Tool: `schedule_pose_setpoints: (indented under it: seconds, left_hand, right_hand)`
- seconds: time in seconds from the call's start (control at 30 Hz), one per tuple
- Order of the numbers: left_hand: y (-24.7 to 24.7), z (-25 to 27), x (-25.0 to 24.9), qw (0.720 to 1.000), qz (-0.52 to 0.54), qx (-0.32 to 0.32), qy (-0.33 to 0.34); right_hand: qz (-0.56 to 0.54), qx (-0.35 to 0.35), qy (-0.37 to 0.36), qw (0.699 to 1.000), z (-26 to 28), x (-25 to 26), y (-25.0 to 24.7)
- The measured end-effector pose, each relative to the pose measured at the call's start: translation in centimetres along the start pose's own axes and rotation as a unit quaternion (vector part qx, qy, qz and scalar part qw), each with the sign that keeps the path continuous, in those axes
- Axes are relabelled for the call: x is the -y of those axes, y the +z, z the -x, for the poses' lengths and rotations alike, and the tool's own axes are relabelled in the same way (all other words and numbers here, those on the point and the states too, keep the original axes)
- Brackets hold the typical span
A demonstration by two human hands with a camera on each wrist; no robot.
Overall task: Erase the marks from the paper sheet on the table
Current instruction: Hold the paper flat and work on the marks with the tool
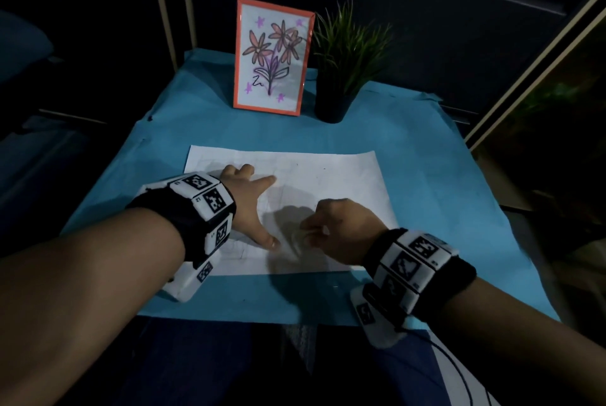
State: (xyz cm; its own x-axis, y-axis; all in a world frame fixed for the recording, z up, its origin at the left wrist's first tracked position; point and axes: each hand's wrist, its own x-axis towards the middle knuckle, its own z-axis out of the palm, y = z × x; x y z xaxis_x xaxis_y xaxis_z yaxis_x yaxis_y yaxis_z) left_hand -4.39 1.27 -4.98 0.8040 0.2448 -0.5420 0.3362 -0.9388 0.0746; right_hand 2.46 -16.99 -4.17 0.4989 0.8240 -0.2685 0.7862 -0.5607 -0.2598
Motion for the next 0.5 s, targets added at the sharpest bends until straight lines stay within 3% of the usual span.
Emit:
schedule_pose_setpoints:
  seconds: [0.13,0.33,0.5]
  left_hand:
    - [0.2,0.7,0.5,0.999,0.038,-0.006,0.024]
    - [0.6,0.6,0.5,0.999,0.036,0.005,0.024]
    - [0.6,0.6,0.5,0.999,0.032,0.001,0.024]
  right_hand:
    - [-0.019,-0.012,0.032,0.999,-2.3,0.1,-0.5]
    - [0.032,0.013,-0.059,0.998,0.1,1.2,0.5]
    - [0.012,-0.002,-0.018,1.000,-1.8,1.2,-0.5]
